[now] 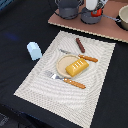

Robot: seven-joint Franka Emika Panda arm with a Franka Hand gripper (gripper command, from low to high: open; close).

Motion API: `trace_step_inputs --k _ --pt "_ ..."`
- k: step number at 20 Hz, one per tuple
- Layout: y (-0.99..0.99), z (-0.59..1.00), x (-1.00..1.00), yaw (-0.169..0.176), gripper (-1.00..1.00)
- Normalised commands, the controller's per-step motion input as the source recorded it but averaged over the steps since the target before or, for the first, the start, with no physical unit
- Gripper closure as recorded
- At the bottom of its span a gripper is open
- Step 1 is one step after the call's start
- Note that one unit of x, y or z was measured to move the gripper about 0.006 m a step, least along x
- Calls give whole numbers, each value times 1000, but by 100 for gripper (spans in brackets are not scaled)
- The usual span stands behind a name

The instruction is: Interact with the objects in diverse but meaningful ways.

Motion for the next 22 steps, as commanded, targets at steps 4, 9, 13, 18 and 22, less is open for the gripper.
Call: trace_step_inputs --k 4,9,13,18,22 --pt "369 974 419 -46 -100" --pt "-118 1000 356 -111 -100" --pt "-491 822 599 -119 -100" --pt "-791 130 567 -62 -100" --pt "-918 -75 336 -37 -100"
